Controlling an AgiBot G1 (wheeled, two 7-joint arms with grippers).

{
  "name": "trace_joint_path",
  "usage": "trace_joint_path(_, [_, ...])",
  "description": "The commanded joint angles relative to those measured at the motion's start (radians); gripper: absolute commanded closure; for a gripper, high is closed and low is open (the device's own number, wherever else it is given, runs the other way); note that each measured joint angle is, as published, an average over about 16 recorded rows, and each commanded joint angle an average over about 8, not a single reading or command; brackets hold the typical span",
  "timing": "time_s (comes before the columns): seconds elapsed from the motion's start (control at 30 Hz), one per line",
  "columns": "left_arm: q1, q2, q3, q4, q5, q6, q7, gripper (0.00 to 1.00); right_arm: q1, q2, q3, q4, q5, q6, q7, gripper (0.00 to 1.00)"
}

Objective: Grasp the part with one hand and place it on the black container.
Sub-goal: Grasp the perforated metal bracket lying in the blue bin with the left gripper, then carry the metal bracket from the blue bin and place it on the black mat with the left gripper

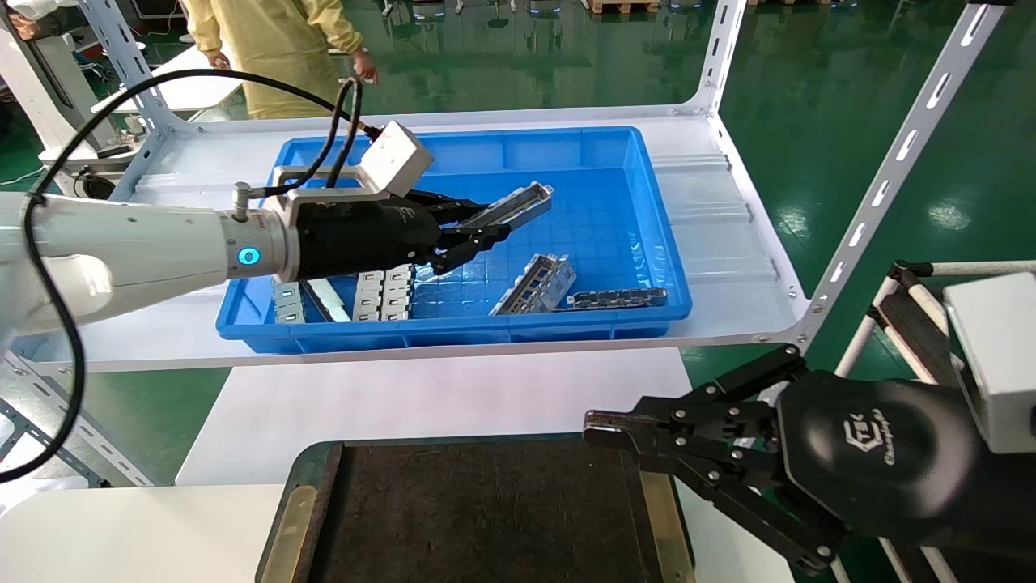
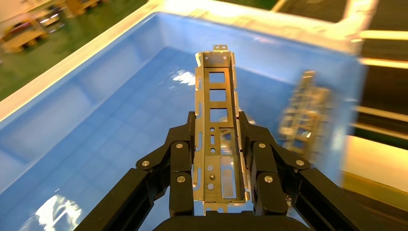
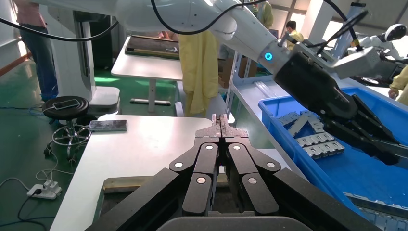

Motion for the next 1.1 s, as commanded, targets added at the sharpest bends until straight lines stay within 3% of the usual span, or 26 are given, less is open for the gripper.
trace_joint_path(0.03, [-0.007,-0.019,-0.005,-0.005,-0.01,0.055,0.014,1.0,0.0,0.0,0.0,0.0,0.0,0.0,0.0,1.0])
trace_joint_path(0.4, [0.071,-0.103,-0.009,-0.141,-0.043,0.232,-0.036,1.0,0.0,0.0,-0.001,0.0,0.001,0.0,0.0,1.0])
trace_joint_path(0.67, [0.226,-0.181,0.0,-0.387,-0.072,0.281,-0.159,1.0,0.0,0.001,-0.001,0.0,0.001,0.001,-0.001,1.0])
trace_joint_path(0.87, [0.392,-0.239,0.022,-0.61,-0.063,0.199,-0.297,1.0,0.0,0.001,-0.002,0.0,0.001,0.001,-0.001,1.0])
trace_joint_path(1.1, [0.6,-0.285,0.054,-0.84,0.007,-0.048,-0.464,1.0,0.0,0.001,-0.002,0.0,0.001,0.001,-0.001,1.0])
